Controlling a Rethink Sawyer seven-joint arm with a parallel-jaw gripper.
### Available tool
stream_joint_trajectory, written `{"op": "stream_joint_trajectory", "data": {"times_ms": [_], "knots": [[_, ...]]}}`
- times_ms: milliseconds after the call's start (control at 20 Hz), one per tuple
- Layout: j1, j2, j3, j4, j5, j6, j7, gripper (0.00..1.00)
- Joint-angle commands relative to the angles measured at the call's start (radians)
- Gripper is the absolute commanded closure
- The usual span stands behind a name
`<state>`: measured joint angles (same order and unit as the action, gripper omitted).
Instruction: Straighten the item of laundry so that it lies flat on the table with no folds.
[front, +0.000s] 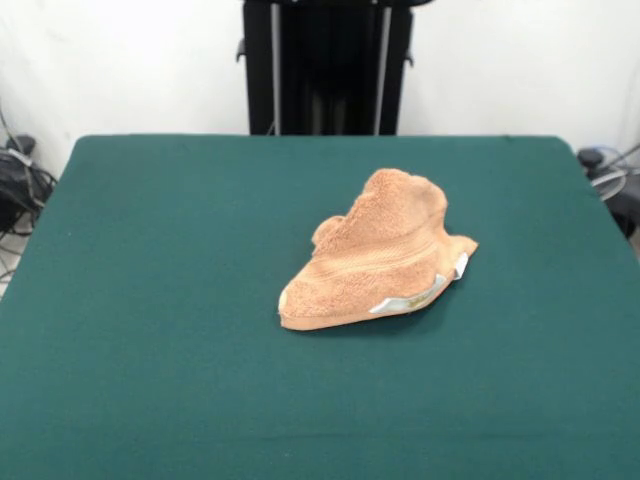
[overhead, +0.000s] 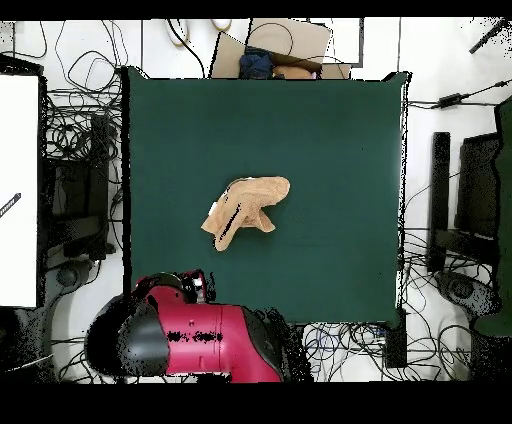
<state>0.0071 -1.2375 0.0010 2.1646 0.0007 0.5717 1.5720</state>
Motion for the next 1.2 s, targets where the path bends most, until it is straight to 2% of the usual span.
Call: {"op": "stream_joint_trajectory", "data": {"times_ms": [50,250,550,750,1200], "knots": [[0.019,-0.008,-0.009,0.064,-0.003,-0.010,0.175,0.00],[0.022,-0.018,-0.016,0.062,-0.008,-0.007,0.181,0.00],[0.008,0.009,-0.021,0.069,-0.021,-0.093,0.198,0.00],[-0.029,0.085,-0.008,0.069,-0.024,-0.198,0.199,0.00],[-0.015,0.212,-0.067,-0.007,-0.035,-0.265,0.221,0.00]]}}
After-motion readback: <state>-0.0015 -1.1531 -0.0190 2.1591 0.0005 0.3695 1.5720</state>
